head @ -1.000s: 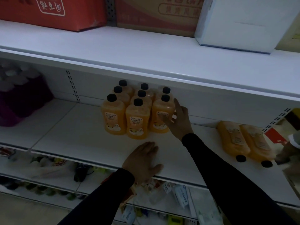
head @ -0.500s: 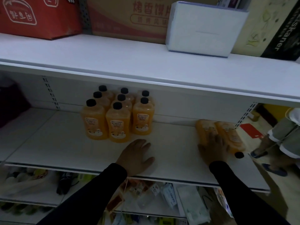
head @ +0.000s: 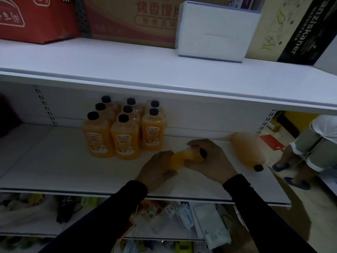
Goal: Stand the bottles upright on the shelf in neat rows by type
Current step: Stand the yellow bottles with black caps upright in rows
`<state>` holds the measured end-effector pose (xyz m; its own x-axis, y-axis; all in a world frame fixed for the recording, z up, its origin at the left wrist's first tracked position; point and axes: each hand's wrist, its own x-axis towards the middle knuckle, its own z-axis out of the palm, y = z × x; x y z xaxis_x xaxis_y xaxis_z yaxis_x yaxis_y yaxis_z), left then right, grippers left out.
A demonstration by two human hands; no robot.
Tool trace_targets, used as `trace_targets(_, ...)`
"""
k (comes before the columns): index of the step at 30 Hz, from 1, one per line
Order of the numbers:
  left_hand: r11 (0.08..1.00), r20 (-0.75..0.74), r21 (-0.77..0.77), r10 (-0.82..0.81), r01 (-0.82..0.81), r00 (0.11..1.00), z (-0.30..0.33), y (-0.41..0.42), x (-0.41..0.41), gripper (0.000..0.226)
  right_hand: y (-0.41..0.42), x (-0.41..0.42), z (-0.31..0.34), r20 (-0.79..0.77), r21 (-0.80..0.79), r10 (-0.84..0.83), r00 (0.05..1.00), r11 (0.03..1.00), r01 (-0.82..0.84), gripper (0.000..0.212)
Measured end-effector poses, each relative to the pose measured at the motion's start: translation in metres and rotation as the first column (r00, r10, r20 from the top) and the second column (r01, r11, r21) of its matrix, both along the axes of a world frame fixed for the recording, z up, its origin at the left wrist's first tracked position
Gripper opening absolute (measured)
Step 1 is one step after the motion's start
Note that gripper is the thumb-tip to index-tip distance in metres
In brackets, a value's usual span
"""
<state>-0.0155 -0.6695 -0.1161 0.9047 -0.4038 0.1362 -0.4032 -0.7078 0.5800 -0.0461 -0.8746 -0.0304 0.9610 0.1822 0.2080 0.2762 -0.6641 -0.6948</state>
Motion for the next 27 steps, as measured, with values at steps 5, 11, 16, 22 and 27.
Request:
trace_targets(5,0.928,-0.231,-0.367,-0.031,-0.057,0.972,0.004,0.025,-0.007,0.072,0.032,0.017,0.002,-0.040,0.092,0.059,0.997,0.994,-0.055,0.079)
trace_targets(11,0.990,-0.076,-0.137,0.031,-0.041,0.997,0.005,0.054,-0.014,0.068,0.069,0.041,-0.013,-0.049,0.024,0.185,0.981,0.983,-0.184,0.083)
trace_targets(16,0.943,-0.010,0.296,0.161,-0.151,0.987,-0.018,0.090,-0.033,0.083,0.090,0.057,-0.022,0.024,0.041,0.039,0.999,0.998,-0.040,0.076)
trace_targets(22,0.954,-0.042,0.260,0.168,-0.152,0.985,-0.022,0.089,-0.037,0.087,0.094,0.061,-0.016,0.012,-0.095,-0.069,0.998,0.993,0.070,0.083)
trace_targets(27,0.968,-0.058,-0.173,0.174,-0.181,0.983,-0.002,0.047,-0.029,0.094,0.086,0.049,0.000,-0.073,-0.067,0.001,0.997,0.998,-0.006,0.069)
